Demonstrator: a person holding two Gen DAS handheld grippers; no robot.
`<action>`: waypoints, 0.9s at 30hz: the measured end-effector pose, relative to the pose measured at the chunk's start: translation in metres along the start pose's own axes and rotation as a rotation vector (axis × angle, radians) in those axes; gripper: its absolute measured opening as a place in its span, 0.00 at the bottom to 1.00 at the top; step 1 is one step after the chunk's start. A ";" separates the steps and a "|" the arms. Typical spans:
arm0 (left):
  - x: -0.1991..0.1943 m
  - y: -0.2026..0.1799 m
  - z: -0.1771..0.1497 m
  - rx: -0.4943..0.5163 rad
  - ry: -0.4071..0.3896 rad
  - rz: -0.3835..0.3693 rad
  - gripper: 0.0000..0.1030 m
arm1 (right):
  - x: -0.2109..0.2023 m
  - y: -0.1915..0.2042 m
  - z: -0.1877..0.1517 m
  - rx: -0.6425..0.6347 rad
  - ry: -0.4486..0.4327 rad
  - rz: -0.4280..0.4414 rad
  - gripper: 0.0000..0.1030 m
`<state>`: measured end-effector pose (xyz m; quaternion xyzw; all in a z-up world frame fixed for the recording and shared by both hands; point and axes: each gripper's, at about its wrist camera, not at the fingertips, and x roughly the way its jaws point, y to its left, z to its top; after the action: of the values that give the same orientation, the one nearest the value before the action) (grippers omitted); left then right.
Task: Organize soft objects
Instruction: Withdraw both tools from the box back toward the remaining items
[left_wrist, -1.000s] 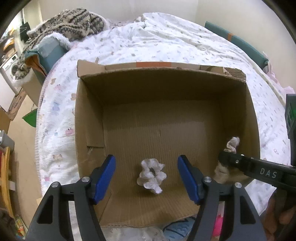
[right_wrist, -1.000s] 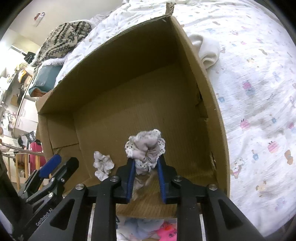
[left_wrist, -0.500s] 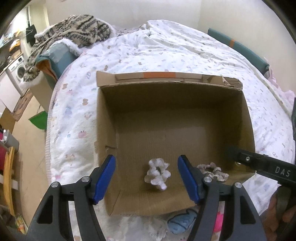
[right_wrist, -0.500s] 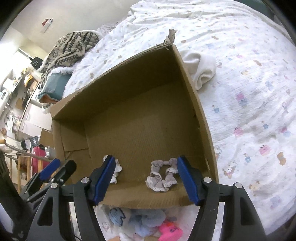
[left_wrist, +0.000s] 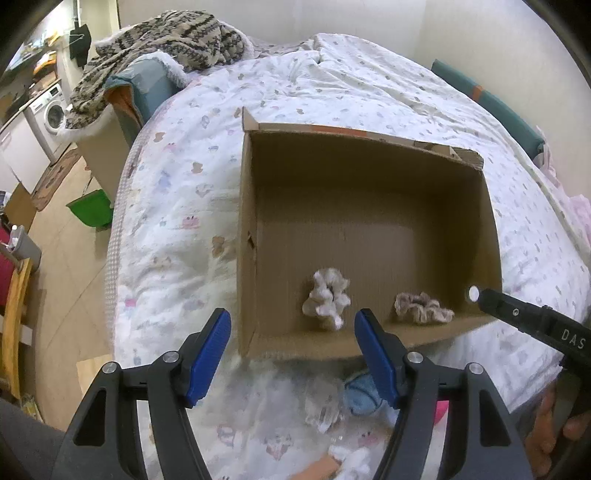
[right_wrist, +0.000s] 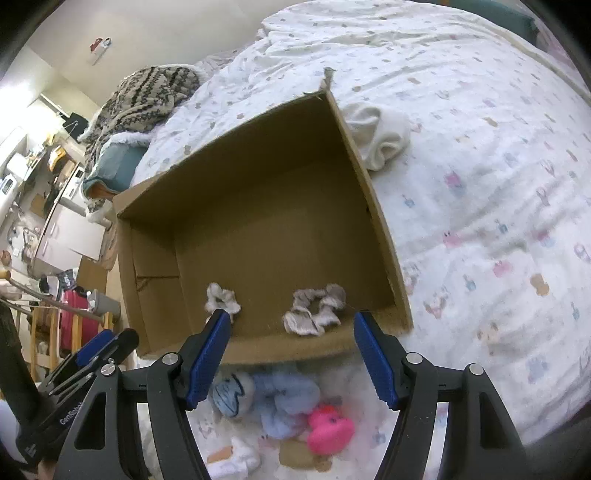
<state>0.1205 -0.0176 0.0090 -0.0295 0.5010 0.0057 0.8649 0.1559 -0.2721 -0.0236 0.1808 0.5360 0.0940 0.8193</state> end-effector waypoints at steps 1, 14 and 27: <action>-0.001 0.000 -0.003 -0.001 0.002 0.000 0.65 | -0.002 0.000 -0.003 0.000 0.000 -0.001 0.71; -0.012 0.013 -0.040 -0.039 0.050 0.001 0.65 | -0.010 0.000 -0.041 -0.013 0.024 0.001 0.71; 0.034 0.006 -0.089 -0.079 0.382 -0.141 0.65 | 0.001 -0.007 -0.056 0.043 0.087 0.016 0.71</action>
<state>0.0605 -0.0177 -0.0645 -0.0988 0.6519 -0.0409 0.7507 0.1050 -0.2676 -0.0477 0.1984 0.5715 0.0968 0.7903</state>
